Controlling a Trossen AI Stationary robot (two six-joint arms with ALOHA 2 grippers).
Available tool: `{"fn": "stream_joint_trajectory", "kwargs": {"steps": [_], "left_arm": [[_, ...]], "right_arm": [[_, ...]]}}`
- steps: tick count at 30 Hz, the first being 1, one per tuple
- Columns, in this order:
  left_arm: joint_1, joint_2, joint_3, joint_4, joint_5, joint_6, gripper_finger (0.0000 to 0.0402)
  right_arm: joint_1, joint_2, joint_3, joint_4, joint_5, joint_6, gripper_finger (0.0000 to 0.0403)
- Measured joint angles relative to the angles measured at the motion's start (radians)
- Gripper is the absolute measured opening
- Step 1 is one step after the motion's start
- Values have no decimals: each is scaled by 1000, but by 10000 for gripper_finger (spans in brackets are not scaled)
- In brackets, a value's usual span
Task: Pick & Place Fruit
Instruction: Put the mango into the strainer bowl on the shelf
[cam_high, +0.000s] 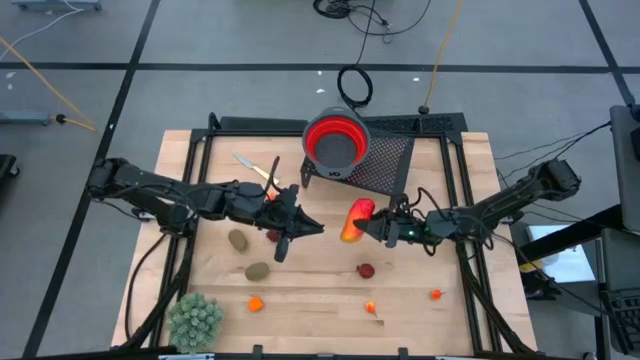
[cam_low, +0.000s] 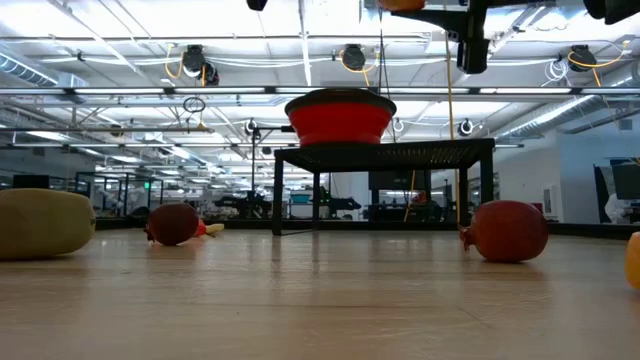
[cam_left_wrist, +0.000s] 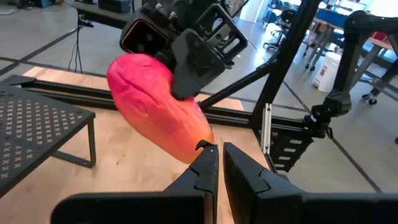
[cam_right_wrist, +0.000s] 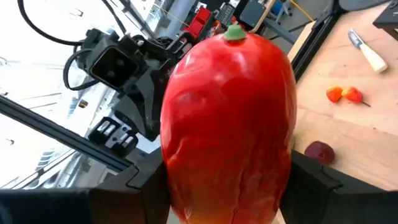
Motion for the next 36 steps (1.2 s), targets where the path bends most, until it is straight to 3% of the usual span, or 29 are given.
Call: {"fn": "stream_joint_trajectory", "kwargs": {"steps": [6, 17, 23, 30, 36], "left_arm": [[25, 21, 0, 5, 51, -37, 46], [83, 91, 1, 46, 142, -138, 201], [116, 137, -1, 60, 203, -163, 266], [140, 177, 0, 164, 267, -209, 305], [145, 216, -1, 207, 264, -234, 319]], "right_arm": [[-5, 37, 0, 62, 4, -65, 217], [-40, 44, 0, 64, 5, -171, 216], [-42, 44, 0, 79, 5, -248, 216], [-54, 44, -1, 75, 4, -278, 216], [-61, 43, -2, 70, 3, -284, 215]]}}
